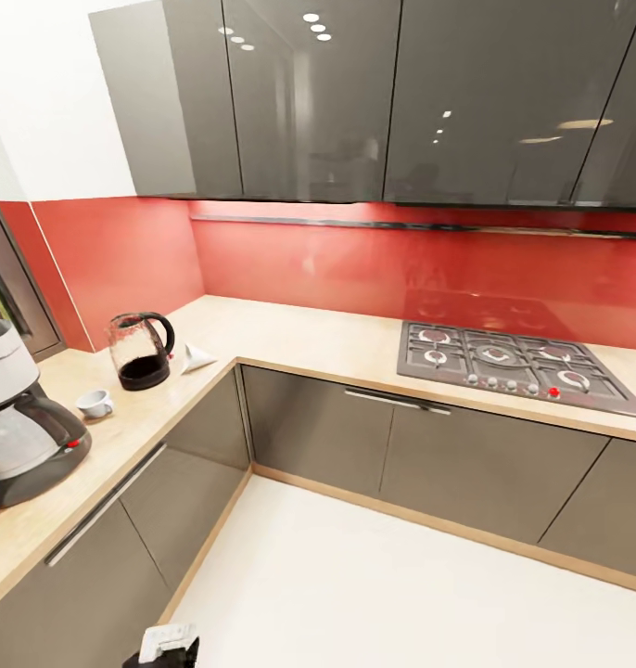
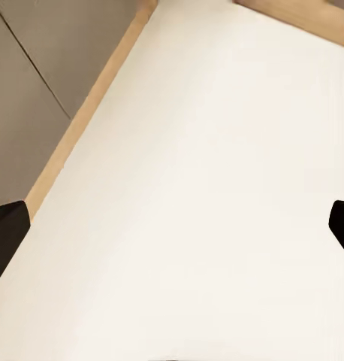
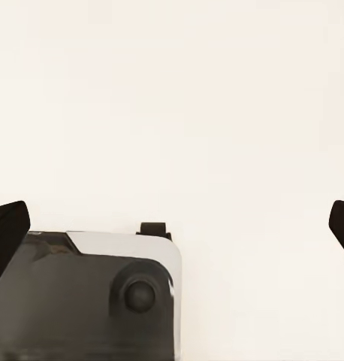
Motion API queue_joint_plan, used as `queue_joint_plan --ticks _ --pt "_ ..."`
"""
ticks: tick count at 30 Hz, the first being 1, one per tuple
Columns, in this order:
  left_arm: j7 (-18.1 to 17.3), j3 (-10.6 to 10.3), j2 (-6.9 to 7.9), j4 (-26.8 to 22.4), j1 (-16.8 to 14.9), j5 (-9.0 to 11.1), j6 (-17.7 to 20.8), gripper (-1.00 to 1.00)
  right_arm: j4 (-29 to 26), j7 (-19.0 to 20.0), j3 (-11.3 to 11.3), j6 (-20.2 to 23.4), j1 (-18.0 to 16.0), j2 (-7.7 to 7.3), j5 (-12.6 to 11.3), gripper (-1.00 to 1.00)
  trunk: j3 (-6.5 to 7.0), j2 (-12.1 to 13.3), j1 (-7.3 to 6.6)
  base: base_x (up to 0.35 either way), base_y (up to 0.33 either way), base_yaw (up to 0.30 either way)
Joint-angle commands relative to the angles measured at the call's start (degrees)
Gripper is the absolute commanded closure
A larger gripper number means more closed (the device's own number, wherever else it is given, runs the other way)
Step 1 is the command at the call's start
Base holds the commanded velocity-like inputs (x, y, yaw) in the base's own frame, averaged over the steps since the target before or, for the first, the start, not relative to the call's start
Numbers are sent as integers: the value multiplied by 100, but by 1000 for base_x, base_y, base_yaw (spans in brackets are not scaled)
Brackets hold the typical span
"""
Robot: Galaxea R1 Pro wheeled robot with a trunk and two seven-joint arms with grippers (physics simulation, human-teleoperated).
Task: Set up a coffee station on the kitchen countertop: keep the coffee maker on the countertop, move the bottle of coffee from the kitchen shelf to the counter next to the coffee maker, place a paper coffee filter on top of the coffee maker, put the saucer next to the coffee maker with the coffee cup on the saucer, and place the electric kettle next to the coffee maker.
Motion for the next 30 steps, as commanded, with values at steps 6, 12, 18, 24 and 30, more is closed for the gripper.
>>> queue_joint_plan --ticks 6,12,18,24,30 --pt "-72 -3 -2 -1112 -208 64 52 -100 133 -1 17 -17 -4 20 7 -100 -12 -12 3 1 0 0" --pt "-73 -7 8 -1900 -882 56 587 -100 143 0 17 -17 -4 23 8 -100 -12 -12 3 0 0 0" --pt "-102 -18 18 -2020 -1787 51 1559 -100 144 0 13 -17 -4 23 8 -100 -12 -12 3 0 0 0" --pt "-779 -18 4 -2039 -2845 -258 2370 -100 137 0 14 -17 -4 23 8 -100 -12 -12 3 0 0 0" --pt "-1199 -17 183 -2032 -3773 -751 3476 -100 144 40 35 -11 -4 17 18 -100 -12 -12 3 0 0 0"
